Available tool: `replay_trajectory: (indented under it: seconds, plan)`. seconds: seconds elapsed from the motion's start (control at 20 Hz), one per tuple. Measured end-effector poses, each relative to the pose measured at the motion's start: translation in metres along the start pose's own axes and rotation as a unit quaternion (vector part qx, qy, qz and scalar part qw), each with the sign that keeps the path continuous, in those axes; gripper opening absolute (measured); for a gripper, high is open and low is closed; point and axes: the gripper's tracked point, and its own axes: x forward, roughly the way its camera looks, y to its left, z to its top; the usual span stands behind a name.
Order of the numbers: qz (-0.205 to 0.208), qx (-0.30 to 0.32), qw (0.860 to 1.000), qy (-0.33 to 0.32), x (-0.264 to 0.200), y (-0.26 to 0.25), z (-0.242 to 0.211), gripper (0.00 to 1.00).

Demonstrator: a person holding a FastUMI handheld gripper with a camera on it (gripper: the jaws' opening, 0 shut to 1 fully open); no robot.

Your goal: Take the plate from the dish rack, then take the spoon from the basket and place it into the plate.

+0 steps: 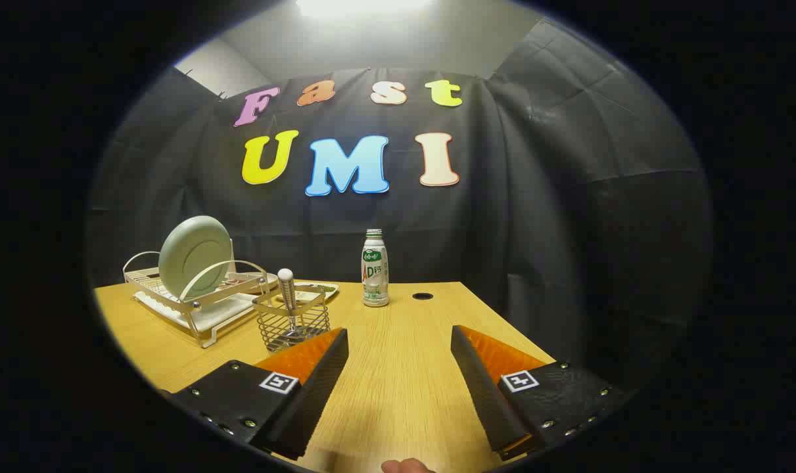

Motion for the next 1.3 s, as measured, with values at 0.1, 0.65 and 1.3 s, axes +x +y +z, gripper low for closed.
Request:
replay_trajectory:
  seconds: [0.1, 0.65, 1.3]
  plan:
    - [-0.001, -0.001, 1.000, -0.002, 0.013, -0.001, 0.002, 0.96]
    - [-0.008, 0.025, 0.999, -0.029, 0.064, -0.013, 0.070, 0.97]
    - [0.015, 0.017, 0.997, -0.068, 0.029, 0.096, 0.254, 0.97]
